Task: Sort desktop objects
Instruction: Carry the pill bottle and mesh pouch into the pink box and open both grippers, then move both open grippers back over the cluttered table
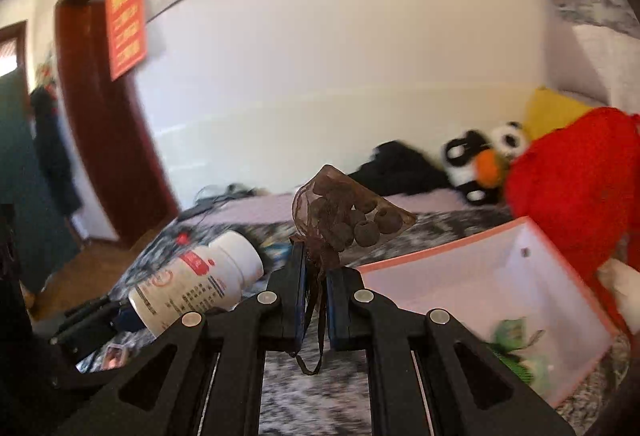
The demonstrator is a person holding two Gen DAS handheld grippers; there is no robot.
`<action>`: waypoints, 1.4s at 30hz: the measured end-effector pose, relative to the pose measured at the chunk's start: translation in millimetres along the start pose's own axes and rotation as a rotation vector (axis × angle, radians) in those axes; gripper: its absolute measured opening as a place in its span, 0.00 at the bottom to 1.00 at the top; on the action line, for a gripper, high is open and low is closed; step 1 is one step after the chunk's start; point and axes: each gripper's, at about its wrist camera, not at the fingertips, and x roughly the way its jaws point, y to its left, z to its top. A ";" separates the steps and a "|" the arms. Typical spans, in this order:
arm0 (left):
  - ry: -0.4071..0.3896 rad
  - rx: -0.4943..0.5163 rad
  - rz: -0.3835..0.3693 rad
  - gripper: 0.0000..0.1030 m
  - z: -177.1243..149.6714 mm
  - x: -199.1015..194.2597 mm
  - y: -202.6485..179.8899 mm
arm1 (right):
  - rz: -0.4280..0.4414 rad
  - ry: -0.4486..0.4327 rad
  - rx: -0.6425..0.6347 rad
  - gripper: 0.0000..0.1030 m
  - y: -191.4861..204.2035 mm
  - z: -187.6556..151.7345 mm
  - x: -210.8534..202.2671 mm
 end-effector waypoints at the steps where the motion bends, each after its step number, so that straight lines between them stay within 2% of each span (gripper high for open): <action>1: 0.005 0.011 -0.012 0.43 2.1 7.8 -10.5 | -0.024 -0.015 0.011 0.08 -11.5 1.8 -5.6; 5: 0.028 0.052 -0.052 0.43 8.4 37.0 -48.9 | -0.138 -0.036 0.042 0.08 -60.0 3.3 -16.0; 9: 0.067 0.100 -0.087 0.43 12.6 72.1 -82.9 | -0.197 -0.022 0.123 0.08 -116.1 -0.1 -10.8; 10: 0.081 0.114 -0.089 0.46 14.2 81.2 -89.8 | -0.213 -0.013 0.141 0.12 -128.4 -1.6 -8.2; 11: 0.096 0.128 -0.090 0.53 15.9 90.2 -96.4 | -0.231 0.004 0.152 0.16 -138.6 -2.6 -3.5; 12: 0.105 0.137 -0.070 0.71 18.7 97.9 -101.4 | -0.260 0.017 0.183 0.32 -150.1 -4.4 0.2; 13: 0.101 0.146 -0.042 0.83 20.1 101.5 -104.0 | -0.288 0.029 0.214 0.72 -161.7 -6.2 4.0; 14: 0.085 0.153 -0.017 0.86 22.8 103.2 -105.3 | -0.317 0.041 0.246 0.91 -173.3 -8.0 7.7; 15: 0.069 0.144 -0.015 0.91 26.5 101.8 -103.0 | -0.325 0.023 0.285 1.00 -180.7 -8.7 6.0; 17: 0.044 0.109 -0.030 0.94 34.7 97.6 -94.8 | -0.318 -0.002 0.351 1.00 -194.5 -7.9 1.5; 21: 0.039 -0.008 -0.097 0.97 52.0 89.7 -66.9 | -0.310 -0.037 0.378 1.00 -197.2 -3.2 -6.8; 27: 0.008 -0.072 -0.059 0.97 57.7 61.8 -27.3 | -0.280 -0.059 0.362 1.00 -179.0 3.1 -4.8; 31: 0.001 -0.068 0.040 0.97 36.9 36.5 4.2 | -0.251 -0.064 0.330 1.00 -151.5 4.2 -0.5; 35: 0.049 -0.102 0.145 0.97 3.7 24.8 53.4 | -0.201 -0.032 0.297 1.00 -118.8 2.4 18.9; 42: 0.133 -0.214 0.326 0.97 -50.2 26.6 151.4 | -0.099 0.071 0.193 1.00 -38.8 -15.3 86.5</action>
